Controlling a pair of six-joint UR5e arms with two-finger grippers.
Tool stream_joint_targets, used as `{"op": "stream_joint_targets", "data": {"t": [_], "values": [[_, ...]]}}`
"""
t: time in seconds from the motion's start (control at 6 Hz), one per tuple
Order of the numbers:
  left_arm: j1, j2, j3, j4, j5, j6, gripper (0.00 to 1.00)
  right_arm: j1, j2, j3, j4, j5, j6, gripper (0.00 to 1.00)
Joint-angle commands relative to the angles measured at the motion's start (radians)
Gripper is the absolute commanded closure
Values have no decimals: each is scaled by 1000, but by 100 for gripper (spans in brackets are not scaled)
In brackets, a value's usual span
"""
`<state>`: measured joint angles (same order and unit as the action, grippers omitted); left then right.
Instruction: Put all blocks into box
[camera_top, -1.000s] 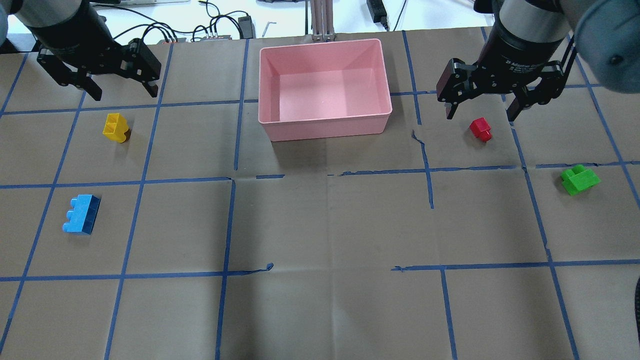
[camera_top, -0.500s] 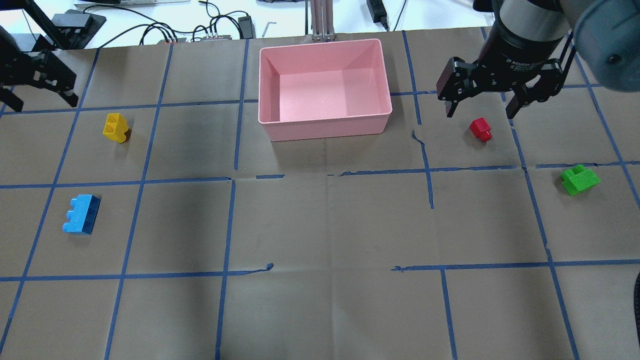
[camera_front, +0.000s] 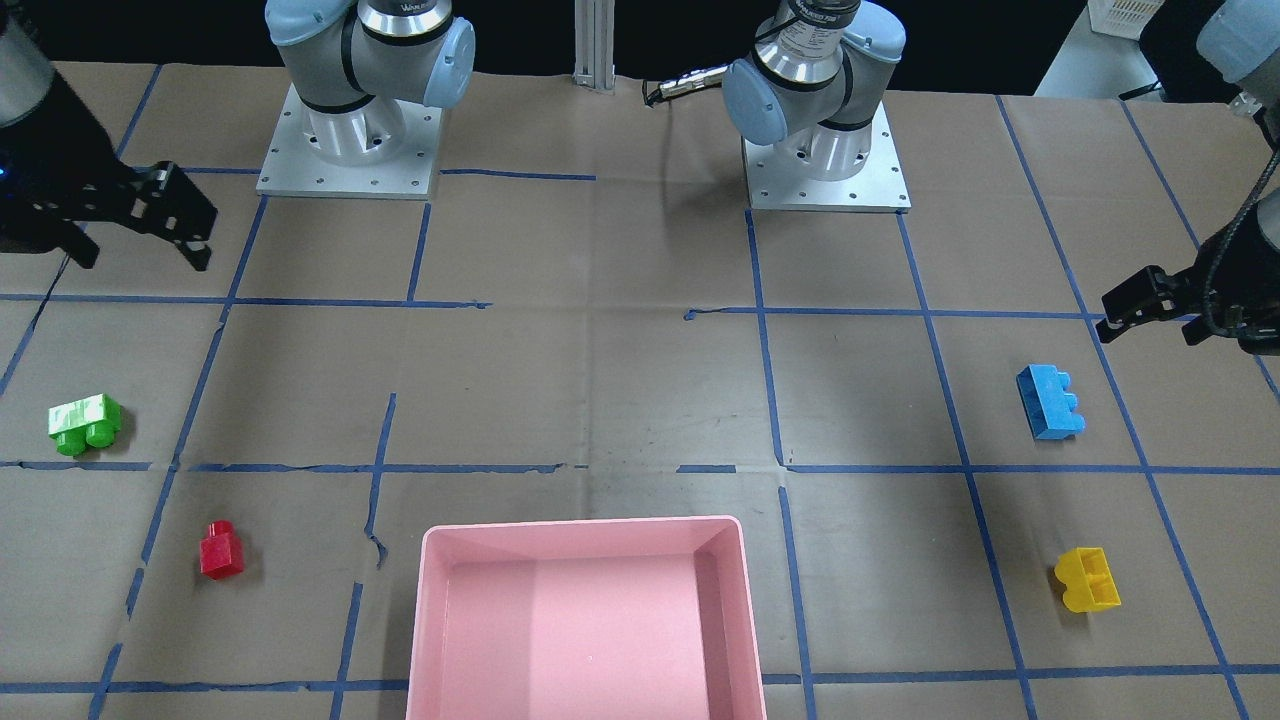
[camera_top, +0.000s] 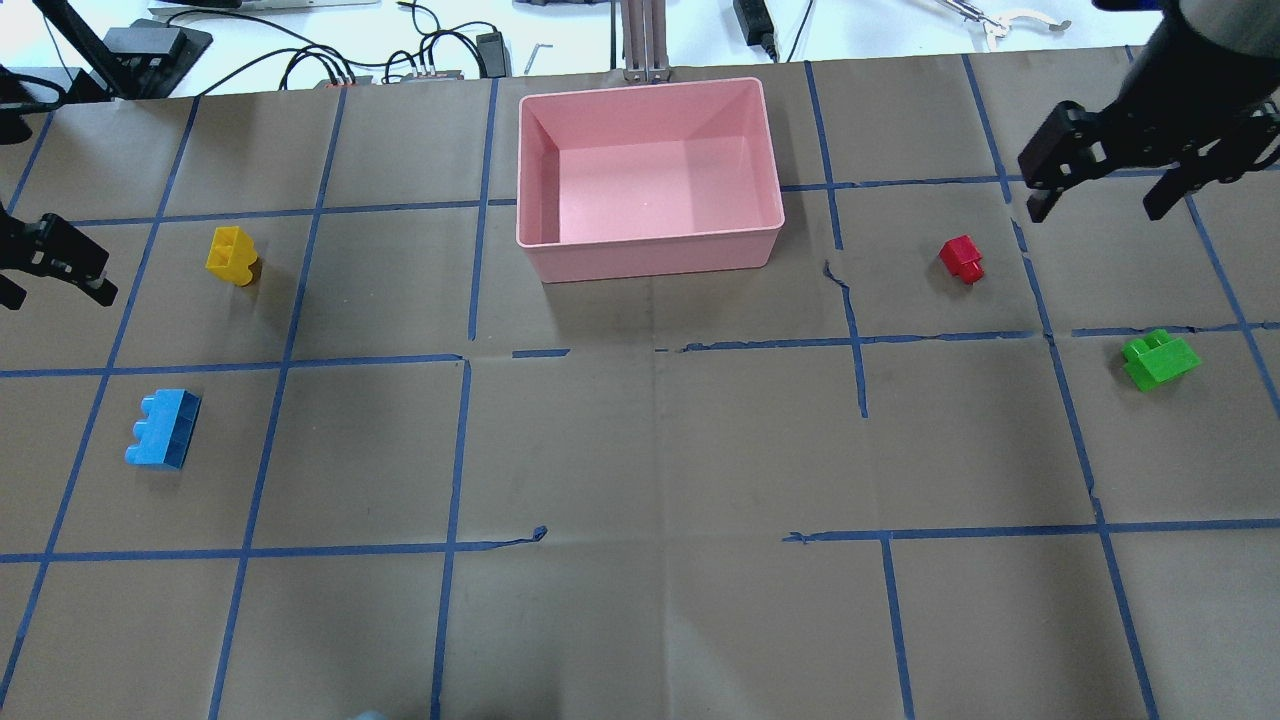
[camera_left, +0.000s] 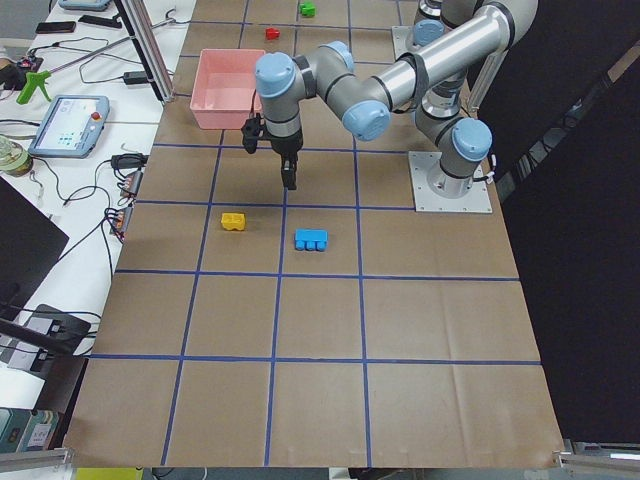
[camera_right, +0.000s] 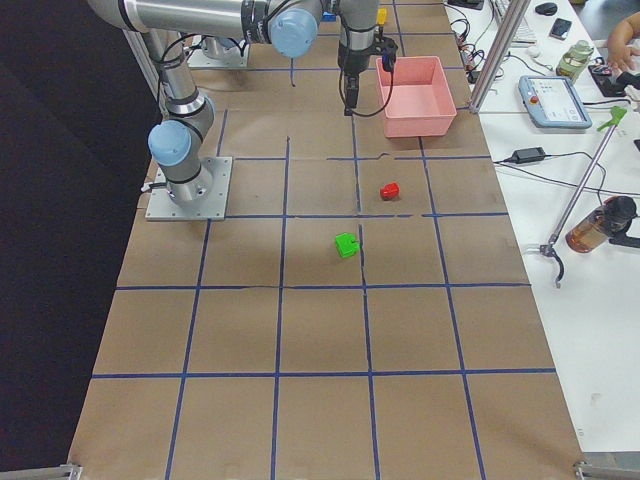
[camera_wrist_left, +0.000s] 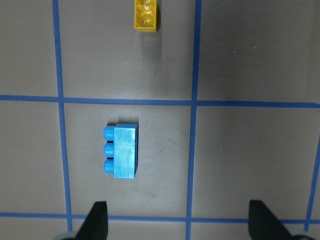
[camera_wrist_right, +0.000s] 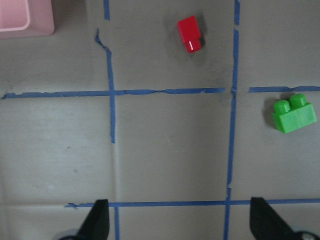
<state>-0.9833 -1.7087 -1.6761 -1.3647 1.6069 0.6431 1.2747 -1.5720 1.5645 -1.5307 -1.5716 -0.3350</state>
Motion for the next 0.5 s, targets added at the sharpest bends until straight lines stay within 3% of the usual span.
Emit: {"op": "stream_joint_targets", "data": {"t": [0.0,0.33], "values": [[43,-18,-203,267,-7,177,1,-209,3,38,-14,-1,-445,0],[127,-78,-302,387,-28,318,1,-427,3,97,-23,2,-751,0]]}}
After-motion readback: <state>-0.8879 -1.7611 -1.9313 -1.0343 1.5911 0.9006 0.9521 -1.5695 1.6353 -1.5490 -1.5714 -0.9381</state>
